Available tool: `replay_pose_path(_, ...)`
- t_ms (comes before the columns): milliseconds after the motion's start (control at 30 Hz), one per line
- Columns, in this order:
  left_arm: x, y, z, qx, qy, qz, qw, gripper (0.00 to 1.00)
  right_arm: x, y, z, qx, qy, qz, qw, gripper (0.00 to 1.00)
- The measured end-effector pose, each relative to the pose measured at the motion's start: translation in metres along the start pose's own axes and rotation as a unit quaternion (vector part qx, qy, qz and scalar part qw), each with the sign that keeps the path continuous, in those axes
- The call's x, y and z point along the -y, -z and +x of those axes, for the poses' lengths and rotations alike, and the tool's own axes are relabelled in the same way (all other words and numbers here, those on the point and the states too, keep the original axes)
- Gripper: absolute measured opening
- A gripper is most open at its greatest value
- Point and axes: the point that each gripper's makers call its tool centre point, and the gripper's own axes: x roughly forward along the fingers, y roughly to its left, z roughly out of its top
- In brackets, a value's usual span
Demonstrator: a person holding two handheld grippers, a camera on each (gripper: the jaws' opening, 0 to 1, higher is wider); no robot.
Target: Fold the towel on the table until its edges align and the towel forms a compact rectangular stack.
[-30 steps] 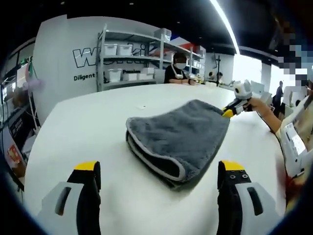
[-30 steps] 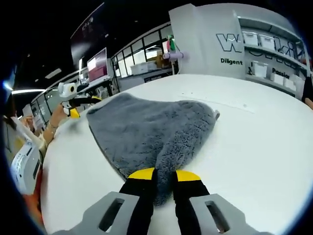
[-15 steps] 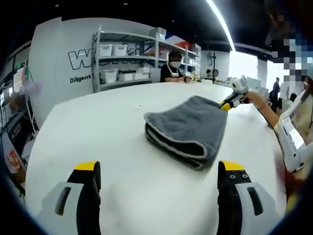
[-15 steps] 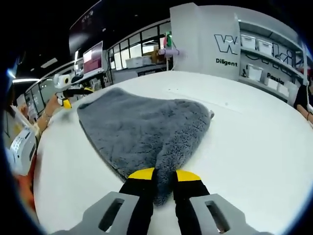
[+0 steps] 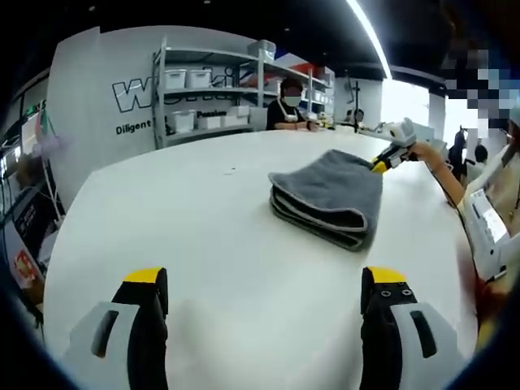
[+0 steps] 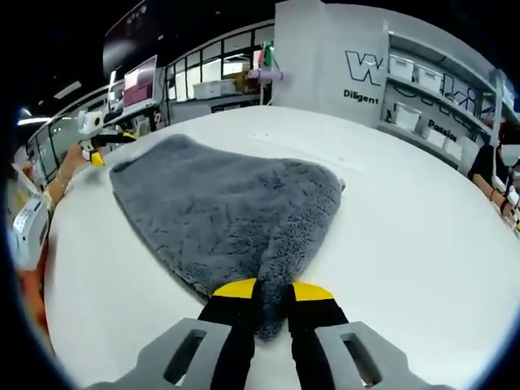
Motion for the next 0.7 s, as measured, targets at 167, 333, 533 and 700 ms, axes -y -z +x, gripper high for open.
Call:
replay_pose_path(167, 0.0, 0.0, 0.0, -0.002, 0.001, 0.002, 1.0, 0.97, 0.014, 0.007, -0.007, -0.012, 0.025, 0.007, 0.9996, 0.1)
replay_pose_path(333, 0.0, 0.003, 0.0, -0.007, 0.0, 0.003, 1.0, 0.97, 0.03, 0.014, -0.016, -0.029, 0.059, -0.004, 0.9978, 0.1)
replay_pose_path(533, 0.001, 0.004, 0.0, -0.008, 0.0, 0.004, 1.0, 0.97, 0.045, 0.021, -0.024, -0.046, 0.095, -0.013, 0.9943, 0.1)
replay_pose_path(700, 0.003, 0.004, 0.001, -0.01, 0.003, 0.006, 0.9999, 0.97, 0.061, 0.028, -0.033, -0.07, 0.136, -0.024, 0.9879, 0.1)
